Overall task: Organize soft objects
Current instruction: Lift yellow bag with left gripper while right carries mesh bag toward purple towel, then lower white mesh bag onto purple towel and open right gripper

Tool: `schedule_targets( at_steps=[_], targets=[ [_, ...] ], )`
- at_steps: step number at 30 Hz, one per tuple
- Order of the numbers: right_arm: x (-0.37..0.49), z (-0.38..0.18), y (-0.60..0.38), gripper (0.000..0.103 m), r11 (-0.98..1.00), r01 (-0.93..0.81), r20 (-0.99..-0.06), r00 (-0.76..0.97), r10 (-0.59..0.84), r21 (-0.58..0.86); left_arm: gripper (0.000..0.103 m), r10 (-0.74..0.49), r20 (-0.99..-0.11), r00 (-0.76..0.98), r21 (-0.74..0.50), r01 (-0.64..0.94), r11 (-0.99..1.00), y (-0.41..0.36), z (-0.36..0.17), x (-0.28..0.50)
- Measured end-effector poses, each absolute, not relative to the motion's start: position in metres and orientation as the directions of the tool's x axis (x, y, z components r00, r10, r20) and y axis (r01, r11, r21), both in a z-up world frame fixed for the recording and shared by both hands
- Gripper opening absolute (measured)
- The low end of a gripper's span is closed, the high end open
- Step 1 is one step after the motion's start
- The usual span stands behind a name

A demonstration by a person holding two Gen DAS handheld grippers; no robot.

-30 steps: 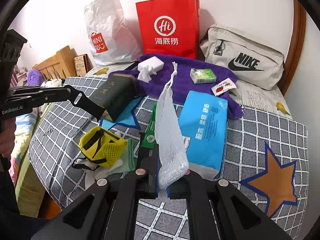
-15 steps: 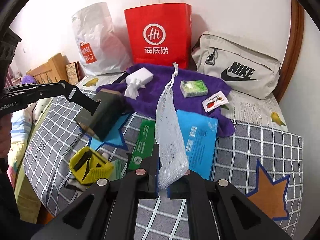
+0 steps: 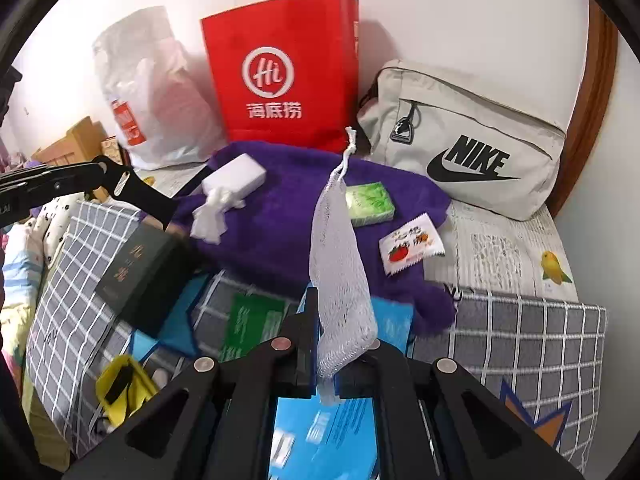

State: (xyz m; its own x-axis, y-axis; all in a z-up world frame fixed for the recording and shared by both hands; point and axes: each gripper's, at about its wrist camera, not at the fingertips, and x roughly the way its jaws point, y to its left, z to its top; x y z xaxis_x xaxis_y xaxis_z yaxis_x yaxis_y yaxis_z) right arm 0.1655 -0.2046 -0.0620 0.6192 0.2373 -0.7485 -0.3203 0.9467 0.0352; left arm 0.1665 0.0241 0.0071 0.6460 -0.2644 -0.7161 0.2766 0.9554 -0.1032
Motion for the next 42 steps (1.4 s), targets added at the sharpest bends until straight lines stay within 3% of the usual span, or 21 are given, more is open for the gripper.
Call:
schedule_targets(
  at_steps=[14,37,40,42],
  targets=[
    [0.252,-0.092,-0.201,0.006,0.949,-0.312,-0.786,0.573,0.233,0.054,0.008,-0.282,-0.755,0.592,-0.113,0.306,0.945,0.005,-0.020,0.240],
    [0.297,-0.125,-0.207,0.006,0.948,-0.318,-0.843,0.504,0.187,0.020,0.008,-0.239,-0.823,0.515,-0.095,0.290,0.952,-0.002,-0.069,0.286],
    [0.298,-0.124,-0.207,0.015,0.948,-0.319,-0.841,0.508,0.184,0.014,0.008,-0.206,-0.830,0.519,-0.069,0.271,0.960,0.000,-0.071,0.290],
    [0.298,-0.121,-0.207,0.033,0.948,-0.318,-0.832,0.524,0.180,0.005,0.010,-0.190,-0.837,0.512,-0.060,0.260,0.964,0.002,-0.074,0.292]
  ],
)
